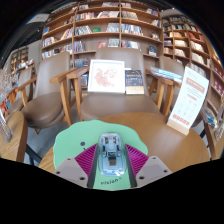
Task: Arrange mouse
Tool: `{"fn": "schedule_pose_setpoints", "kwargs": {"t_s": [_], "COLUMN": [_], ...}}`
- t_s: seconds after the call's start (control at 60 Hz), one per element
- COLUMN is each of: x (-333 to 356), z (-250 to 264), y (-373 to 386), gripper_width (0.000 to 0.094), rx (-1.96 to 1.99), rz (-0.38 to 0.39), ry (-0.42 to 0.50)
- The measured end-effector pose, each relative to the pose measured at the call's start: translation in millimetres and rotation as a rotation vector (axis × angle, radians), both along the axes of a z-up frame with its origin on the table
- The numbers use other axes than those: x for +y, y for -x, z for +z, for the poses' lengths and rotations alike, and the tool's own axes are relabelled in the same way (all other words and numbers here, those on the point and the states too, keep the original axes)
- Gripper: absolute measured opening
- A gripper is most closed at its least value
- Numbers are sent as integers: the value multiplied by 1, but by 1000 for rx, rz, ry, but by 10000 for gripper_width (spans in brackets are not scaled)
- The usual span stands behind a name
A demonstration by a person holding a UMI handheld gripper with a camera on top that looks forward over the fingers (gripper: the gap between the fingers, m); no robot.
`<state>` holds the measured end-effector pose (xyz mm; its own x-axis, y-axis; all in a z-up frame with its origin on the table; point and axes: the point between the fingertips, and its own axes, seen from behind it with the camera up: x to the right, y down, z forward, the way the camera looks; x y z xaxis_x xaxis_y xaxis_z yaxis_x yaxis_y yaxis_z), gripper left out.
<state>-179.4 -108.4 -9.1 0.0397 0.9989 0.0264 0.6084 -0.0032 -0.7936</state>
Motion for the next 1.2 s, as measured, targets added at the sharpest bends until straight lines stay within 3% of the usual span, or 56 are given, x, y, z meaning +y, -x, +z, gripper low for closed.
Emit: {"fn": "schedule_pose_setpoints", "kwargs": {"t_s": [0.067,0.133,0.167,0.3,0.517,0.767,0.95,1.2], "x": [-2,1,1,7,33,75,90,103], "z": [-1,6,15,58,117,142,141,137], "y": [-4,-11,-17,-66,-217,-367,-418,-443], "gripper_width": [565,818,864,854,854,854,856,852], "rx": [-2,14,24,93,150,179,175,177], "rz": [1,-3,4,38,56,40,25,20], "ry": [0,-17,-30,-56,-33,-34,-8,-41]}}
